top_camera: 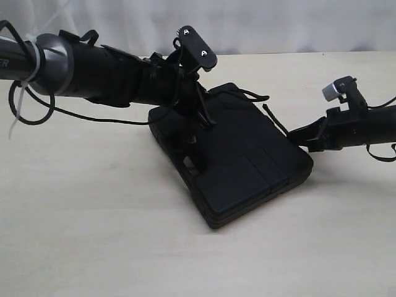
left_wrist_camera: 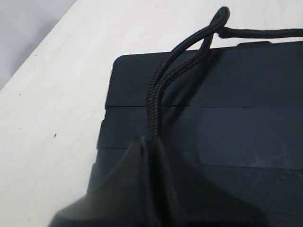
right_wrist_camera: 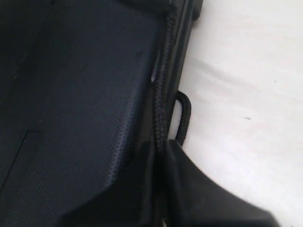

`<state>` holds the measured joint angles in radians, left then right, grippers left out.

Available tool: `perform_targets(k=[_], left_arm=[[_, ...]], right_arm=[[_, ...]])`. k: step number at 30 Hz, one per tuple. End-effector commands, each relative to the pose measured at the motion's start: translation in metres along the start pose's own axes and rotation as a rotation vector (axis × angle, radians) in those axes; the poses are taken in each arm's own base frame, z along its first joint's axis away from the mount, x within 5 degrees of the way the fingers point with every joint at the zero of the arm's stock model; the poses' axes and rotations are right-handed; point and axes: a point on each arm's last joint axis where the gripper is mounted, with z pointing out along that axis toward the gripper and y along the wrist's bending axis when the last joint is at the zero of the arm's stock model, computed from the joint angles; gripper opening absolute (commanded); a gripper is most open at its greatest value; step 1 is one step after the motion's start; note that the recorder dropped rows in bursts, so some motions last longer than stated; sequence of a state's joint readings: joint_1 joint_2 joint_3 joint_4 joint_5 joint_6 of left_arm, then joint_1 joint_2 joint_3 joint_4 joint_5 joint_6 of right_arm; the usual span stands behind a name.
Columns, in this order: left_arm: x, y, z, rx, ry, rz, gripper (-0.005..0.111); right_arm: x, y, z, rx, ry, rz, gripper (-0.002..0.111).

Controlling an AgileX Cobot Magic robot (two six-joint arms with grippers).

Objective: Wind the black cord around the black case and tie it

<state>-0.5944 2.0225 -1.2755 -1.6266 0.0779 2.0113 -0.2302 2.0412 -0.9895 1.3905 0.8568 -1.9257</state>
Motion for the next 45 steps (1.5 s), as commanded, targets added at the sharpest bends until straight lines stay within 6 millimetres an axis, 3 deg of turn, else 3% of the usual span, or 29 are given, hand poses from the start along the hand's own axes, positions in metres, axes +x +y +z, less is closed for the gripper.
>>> perform_targets(k=[1,5,21,26,45], left_arm=[[-0.012,0.006,-0.005,-0.026,-0.032,0.001,0.0],[-0.014,0.003,-0.005,0.006,-0.051,0.005,0.0],[-0.021,-0.013,-0.007,0.17,-0.137,0.136,0.0],[-0.023,-0.021,-0.009,0.256,-0.176,0.185,0.0],[-0.024,-0.021,-0.01,0.261,-0.175,0.223,0.0]], right_arm=[[-0.001,0.003,-0.001,-0.013,-0.01,0.008,0.004],[-0.009,0.011,-0.004,-0.098,-0.062,-0.029,0.004],[-0.021,0.011,-0.011,-0.048,-0.131,-0.004,0.004],[-0.02,0.007,-0.01,-0.005,-0.118,0.008,0.004],[-0.014,0.009,-0.009,-0.031,-0.057,-0.006,0.004]])
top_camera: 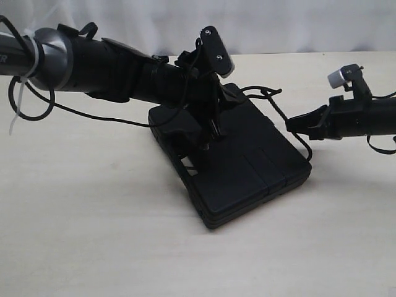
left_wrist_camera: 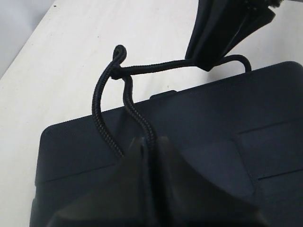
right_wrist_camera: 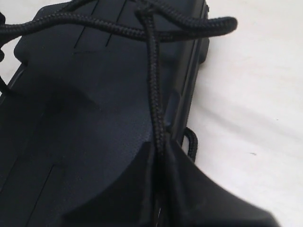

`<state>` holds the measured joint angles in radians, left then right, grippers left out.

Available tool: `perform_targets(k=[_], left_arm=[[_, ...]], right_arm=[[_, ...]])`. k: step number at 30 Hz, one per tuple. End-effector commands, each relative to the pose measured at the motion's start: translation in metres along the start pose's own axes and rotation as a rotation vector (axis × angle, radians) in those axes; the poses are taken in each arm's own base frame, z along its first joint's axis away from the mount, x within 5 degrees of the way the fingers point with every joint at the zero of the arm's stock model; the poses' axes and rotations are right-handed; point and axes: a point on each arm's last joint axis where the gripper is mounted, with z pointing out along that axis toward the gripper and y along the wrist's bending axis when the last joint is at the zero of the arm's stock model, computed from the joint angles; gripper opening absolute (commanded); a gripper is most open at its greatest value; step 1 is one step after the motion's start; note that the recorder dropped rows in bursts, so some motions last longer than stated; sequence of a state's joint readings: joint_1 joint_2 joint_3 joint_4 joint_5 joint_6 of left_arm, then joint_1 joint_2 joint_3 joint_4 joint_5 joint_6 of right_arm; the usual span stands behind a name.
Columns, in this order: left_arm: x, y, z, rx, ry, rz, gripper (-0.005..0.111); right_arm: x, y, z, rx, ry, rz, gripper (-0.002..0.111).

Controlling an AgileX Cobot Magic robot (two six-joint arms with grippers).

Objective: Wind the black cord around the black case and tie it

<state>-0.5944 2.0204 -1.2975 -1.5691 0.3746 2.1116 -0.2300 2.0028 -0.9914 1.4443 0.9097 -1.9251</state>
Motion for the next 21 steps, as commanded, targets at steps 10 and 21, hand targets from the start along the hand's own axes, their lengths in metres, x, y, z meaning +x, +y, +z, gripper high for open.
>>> perform_targets(k=[10,21], left_arm=[[-0.019,0.007,-0.006,0.002,-0.029,0.165,0.0],[-0.018,0.0,-0.003,0.026,0.033,0.359,0.0]], right_arm=[[0.002,0.004,-0.001,-0.036,0.022,-0.007,0.004],[0.002,0.004,-0.001,-0.036,0.022,-0.007,0.004]])
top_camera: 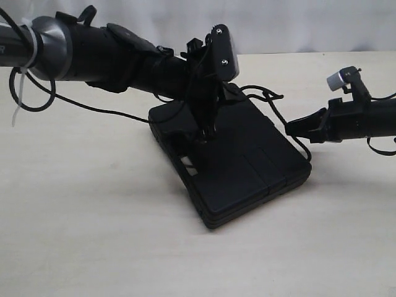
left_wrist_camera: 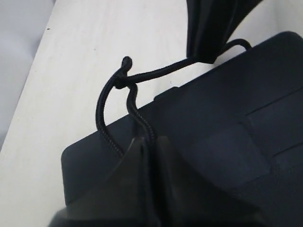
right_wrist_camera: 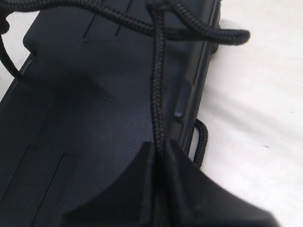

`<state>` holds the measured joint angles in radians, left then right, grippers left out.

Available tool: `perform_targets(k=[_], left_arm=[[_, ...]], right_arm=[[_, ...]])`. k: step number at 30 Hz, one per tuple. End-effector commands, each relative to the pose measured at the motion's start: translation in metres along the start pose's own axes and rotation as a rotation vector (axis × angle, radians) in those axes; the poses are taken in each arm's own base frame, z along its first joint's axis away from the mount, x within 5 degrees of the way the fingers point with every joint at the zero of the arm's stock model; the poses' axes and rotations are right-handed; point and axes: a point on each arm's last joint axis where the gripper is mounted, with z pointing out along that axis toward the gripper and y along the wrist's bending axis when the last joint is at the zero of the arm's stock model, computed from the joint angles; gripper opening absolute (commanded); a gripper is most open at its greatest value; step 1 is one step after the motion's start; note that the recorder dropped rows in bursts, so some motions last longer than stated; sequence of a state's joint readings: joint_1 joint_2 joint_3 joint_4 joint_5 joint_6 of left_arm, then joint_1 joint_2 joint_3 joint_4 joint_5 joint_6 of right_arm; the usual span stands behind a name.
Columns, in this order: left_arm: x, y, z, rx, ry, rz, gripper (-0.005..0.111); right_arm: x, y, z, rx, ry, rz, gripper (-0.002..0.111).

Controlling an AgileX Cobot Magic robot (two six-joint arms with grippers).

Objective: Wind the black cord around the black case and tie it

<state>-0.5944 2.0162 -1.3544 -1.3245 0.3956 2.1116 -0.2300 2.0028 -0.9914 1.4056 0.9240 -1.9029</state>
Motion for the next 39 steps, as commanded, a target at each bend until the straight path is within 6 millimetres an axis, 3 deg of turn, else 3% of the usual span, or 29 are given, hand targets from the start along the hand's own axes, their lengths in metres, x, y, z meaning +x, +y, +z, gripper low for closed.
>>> perform_targets(k=[1,11,17,20,24,27,35,39], left_arm=[[-0.009,-0.002,0.001,-0.037,0.03,0.114,0.0],[-0.019,-0.005,0.007,-0.216,0.144,0.255,0.0],[-0.022,0.006,0.003,-0.453,0.216,0.152,0.0],[-0.023,0.005,0.004,-0.433,0.191,0.1,0.0],[-0.03,-0.017,0.012,-0.183,0.096,0.099,0.0],[-0.033,-0.025,0.013,-0.09,0.06,0.091,0.0],[-0.031,-0.025,0.014,-0.101,0.067,0.082,0.0],[-0.019,-0.018,0.022,-0.204,0.134,0.077,0.0]], right_arm=[[-0.001,0.002,-0.001,-0.012,-0.002,-0.006,0.004],[-0.001,0.002,-0.001,-0.011,-0.004,-0.004,0.004],[-0.001,0.002,-0.001,-0.018,-0.007,-0.004,0.004],[-0.001,0.002,-0.001,-0.018,-0.007,-0.006,0.004],[-0.003,0.002,-0.001,-0.011,-0.025,-0.01,0.004],[-0.003,0.002,-0.001,-0.013,-0.026,-0.01,0.004],[-0.008,0.008,-0.001,-0.075,-0.079,-0.035,0.004],[-0.007,0.007,-0.001,-0.073,-0.079,-0.038,0.004]])
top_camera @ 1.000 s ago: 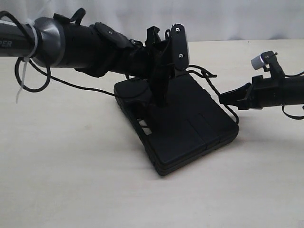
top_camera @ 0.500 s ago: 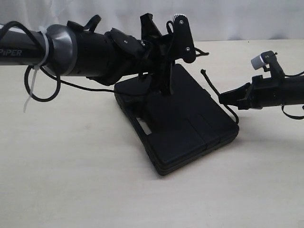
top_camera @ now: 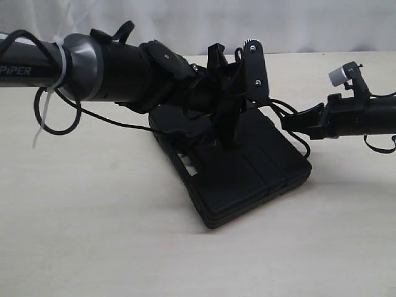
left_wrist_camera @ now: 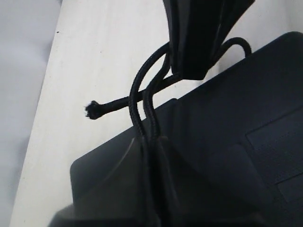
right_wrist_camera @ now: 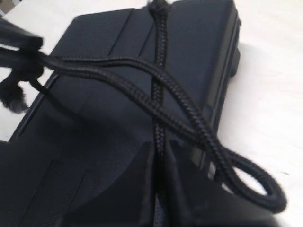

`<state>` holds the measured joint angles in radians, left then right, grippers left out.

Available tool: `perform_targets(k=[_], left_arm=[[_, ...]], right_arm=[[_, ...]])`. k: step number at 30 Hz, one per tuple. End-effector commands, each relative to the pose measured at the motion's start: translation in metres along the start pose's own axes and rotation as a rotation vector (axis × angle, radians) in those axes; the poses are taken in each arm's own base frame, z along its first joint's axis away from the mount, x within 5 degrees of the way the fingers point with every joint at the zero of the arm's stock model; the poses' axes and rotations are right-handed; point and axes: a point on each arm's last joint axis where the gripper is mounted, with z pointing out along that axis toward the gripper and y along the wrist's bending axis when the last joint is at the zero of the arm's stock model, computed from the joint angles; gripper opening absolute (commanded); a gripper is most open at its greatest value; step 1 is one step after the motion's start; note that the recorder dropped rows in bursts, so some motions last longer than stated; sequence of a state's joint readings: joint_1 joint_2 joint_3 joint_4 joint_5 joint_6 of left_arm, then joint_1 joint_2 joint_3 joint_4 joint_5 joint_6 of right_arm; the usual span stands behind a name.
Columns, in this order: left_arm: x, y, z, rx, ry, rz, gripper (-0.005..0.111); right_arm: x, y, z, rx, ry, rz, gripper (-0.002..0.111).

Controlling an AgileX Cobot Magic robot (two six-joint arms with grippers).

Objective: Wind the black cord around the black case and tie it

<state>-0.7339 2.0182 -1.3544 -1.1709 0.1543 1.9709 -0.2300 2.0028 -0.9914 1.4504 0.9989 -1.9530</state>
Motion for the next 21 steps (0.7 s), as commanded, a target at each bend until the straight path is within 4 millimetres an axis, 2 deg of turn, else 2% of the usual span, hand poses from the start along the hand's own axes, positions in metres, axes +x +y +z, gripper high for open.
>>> perform_targets(k=[1,6,17,21], left_arm=[[0.011,0.009,0.008,-0.119,0.07,-0.017,0.0],[0.02,0.022,0.007,-0.288,0.136,-0.093,0.0],[0.017,0.016,0.009,-0.223,0.108,-0.119,0.0],[0.015,0.012,0.01,-0.182,0.094,-0.109,0.0]], right_arm=[[-0.002,0.002,-0.001,-0.015,-0.017,-0.013,0.004],[-0.002,0.002,-0.001,-0.014,-0.017,-0.013,0.004],[-0.003,0.001,-0.001,-0.006,-0.027,-0.005,0.004],[-0.001,-0.005,-0.001,0.058,-0.004,0.003,0.004]])
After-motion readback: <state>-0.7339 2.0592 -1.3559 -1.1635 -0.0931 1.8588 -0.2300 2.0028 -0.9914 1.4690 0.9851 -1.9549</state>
